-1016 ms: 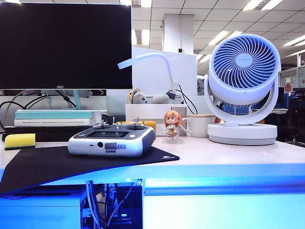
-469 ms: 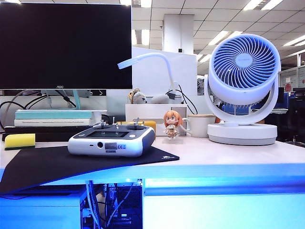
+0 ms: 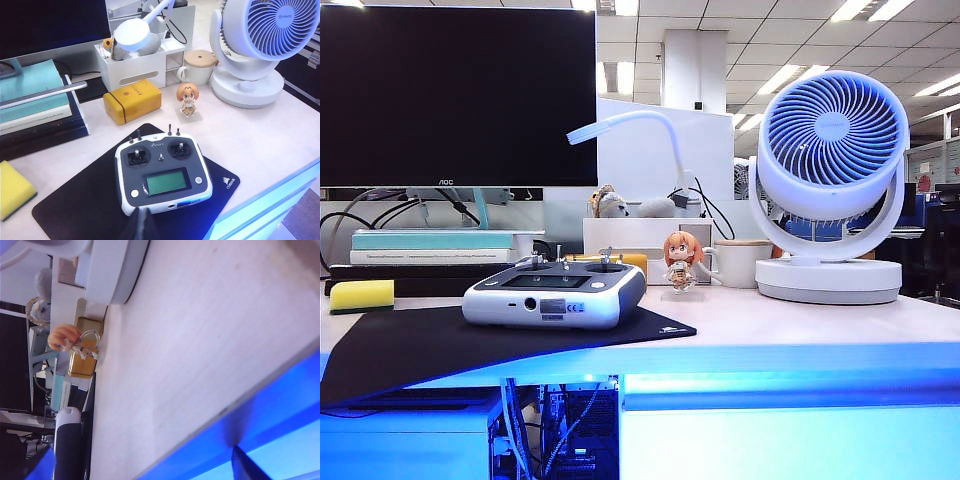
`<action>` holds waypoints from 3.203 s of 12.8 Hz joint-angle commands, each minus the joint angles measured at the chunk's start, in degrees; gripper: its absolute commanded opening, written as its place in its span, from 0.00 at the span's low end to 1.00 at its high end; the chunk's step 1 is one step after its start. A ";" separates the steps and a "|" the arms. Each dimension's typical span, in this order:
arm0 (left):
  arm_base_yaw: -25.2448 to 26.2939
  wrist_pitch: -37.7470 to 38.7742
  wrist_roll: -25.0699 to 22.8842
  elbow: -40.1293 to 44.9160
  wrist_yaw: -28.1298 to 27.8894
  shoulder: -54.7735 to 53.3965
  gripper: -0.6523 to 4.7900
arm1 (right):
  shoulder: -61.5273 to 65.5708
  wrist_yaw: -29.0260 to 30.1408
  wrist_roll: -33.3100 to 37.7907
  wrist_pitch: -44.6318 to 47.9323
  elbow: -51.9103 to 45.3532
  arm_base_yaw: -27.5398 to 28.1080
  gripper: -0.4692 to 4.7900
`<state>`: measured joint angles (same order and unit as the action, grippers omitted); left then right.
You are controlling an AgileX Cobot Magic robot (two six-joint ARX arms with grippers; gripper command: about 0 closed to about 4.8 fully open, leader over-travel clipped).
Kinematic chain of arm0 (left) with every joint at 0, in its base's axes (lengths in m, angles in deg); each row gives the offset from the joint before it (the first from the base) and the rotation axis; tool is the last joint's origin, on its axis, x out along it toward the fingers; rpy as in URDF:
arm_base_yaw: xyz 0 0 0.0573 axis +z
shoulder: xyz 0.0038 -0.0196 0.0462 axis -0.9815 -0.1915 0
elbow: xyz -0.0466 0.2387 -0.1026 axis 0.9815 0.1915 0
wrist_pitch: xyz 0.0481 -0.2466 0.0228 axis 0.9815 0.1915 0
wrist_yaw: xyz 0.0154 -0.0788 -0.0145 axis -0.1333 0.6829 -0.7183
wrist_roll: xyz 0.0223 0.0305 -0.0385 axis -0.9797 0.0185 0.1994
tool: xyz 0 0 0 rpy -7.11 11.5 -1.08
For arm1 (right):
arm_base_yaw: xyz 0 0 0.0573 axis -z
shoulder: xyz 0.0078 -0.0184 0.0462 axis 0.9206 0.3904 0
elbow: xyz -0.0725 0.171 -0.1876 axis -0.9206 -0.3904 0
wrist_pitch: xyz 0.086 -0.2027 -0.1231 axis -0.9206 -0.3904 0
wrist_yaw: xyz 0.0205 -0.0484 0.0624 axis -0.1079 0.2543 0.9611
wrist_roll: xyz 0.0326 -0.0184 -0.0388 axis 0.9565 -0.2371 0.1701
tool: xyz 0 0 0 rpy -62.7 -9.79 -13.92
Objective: Open the drawer, place the cleaning sponge inside, then close the drawer.
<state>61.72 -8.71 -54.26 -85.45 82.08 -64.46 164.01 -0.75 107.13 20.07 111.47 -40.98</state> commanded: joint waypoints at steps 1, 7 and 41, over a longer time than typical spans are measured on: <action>0.04 -0.68 -0.22 -0.28 -0.15 0.02 0.11 | -0.15 0.35 -0.20 0.39 2.03 0.07 1.00; 0.04 -0.68 -0.22 -0.28 -0.13 0.02 0.11 | -0.11 -1.86 -2.51 -3.69 2.03 0.07 1.00; 0.04 -2.40 -0.20 -0.28 0.07 0.13 0.11 | 8.76 6.93 -1.79 1.97 6.93 3.26 1.00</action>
<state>61.72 -8.49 -54.28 -85.49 82.10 -64.42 172.99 6.76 105.40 21.14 118.51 -37.39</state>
